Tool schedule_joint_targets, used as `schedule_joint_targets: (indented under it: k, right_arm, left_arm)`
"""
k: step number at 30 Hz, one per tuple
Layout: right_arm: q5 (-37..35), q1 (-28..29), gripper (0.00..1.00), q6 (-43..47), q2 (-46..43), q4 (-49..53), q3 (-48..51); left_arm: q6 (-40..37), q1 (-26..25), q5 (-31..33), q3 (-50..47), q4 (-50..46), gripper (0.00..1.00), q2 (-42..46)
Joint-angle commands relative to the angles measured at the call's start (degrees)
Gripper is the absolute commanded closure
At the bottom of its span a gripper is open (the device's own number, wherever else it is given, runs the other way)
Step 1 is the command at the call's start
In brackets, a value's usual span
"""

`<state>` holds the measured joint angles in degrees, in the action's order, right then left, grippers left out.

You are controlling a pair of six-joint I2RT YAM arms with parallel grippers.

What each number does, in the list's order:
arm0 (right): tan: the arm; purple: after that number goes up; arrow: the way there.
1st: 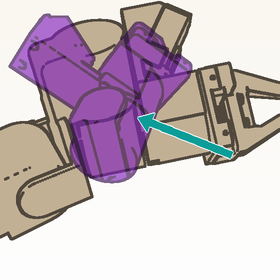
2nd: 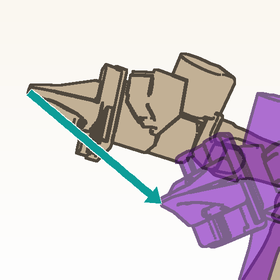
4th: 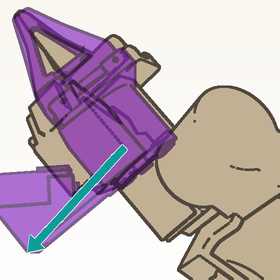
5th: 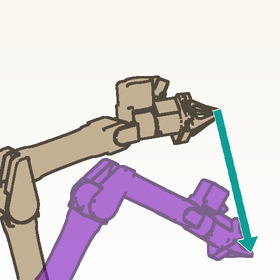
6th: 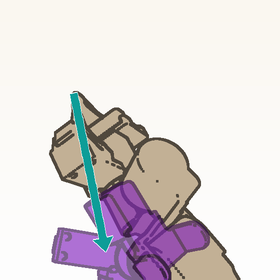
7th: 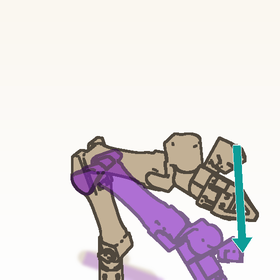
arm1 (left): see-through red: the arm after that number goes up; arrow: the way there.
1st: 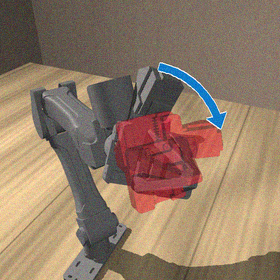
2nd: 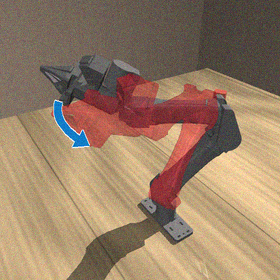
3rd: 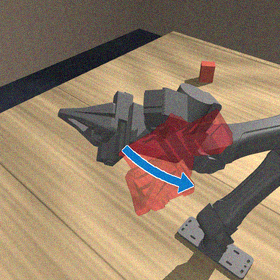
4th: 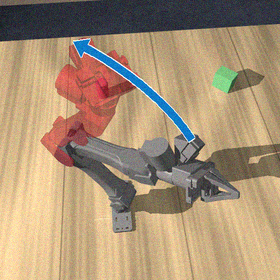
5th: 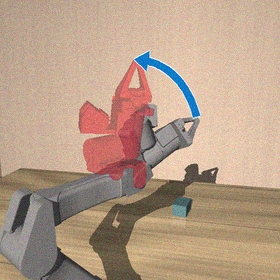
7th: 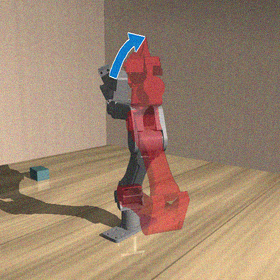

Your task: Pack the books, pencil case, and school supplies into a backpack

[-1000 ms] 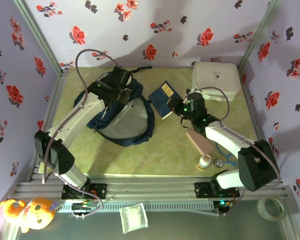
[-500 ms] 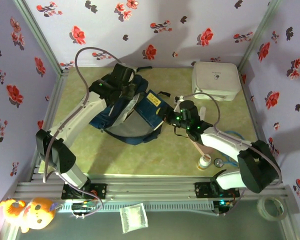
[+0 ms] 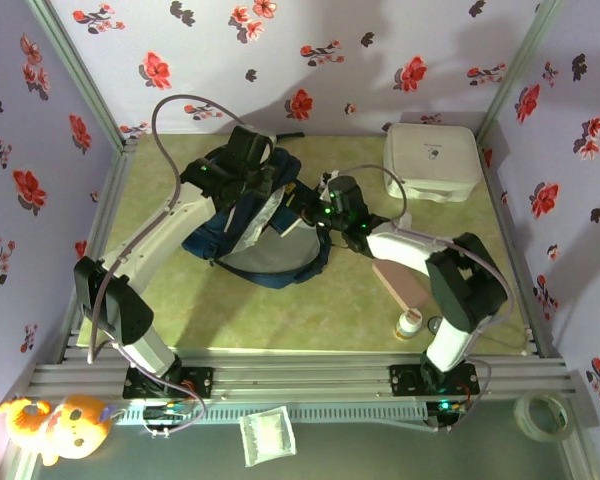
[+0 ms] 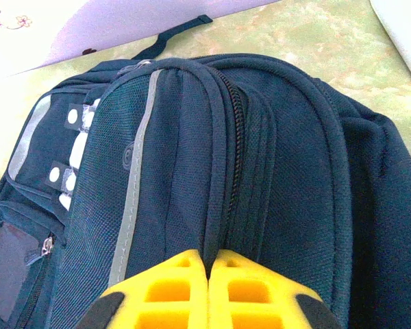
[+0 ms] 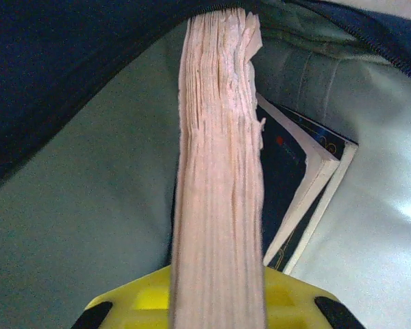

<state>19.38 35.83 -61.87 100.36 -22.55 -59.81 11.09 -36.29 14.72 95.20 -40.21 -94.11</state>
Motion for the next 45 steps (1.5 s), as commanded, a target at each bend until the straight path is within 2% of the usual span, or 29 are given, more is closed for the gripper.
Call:
schedule_joint_targets:
  k: [1, 12, 19, 22, 25, 30, 33, 39, 45]
  right_arm:
    - [2.01, 0.73, 0.91, -2.73, 5.17, -2.18, -4.01]
    - [3.40, 3.01, 0.89, -7.71, 20.86, -5.52, -17.14]
    - [4.16, 3.19, 0.89, -15.43, 28.11, -7.95, -23.53]
    - [4.63, 3.36, 0.87, -16.30, 30.24, -6.88, -26.67]
    - [5.41, 3.29, 0.79, -16.87, 30.94, -6.24, -27.75]
    - [5.36, 2.24, 0.62, -17.53, 27.33, -6.95, -22.92]
    - [6.54, 0.89, 0.57, -18.49, 24.06, -9.97, -18.36]
    - [7.43, -2.11, 0.52, -19.08, 15.73, -15.03, -6.20]
    - [5.26, -4.98, 0.50, -14.42, 6.83, -11.52, 4.77]
  left_arm:
    - [1.50, -0.71, -0.75, 2.05, 8.79, 1.00, 4.83]
    - [2.50, -0.62, -1.52, 1.93, 8.91, 1.00, 4.47]
    - [2.84, -0.58, -2.14, 3.50, 7.70, 1.00, 3.94]
    - [3.20, -0.36, -2.28, 3.77, 7.47, 1.00, 3.91]
    - [3.76, -0.18, -2.59, 3.99, 7.40, 1.00, 3.75]
    - [4.33, 0.41, -2.77, 3.90, 7.30, 1.00, 3.47]
    - [4.38, 0.78, -3.41, 3.87, 7.26, 1.00, 3.31]
    - [4.73, 1.20, -4.17, 2.83, 7.43, 1.00, 3.32]
    - [5.24, 1.46, -5.85, 1.20, 8.03, 1.00, 2.87]
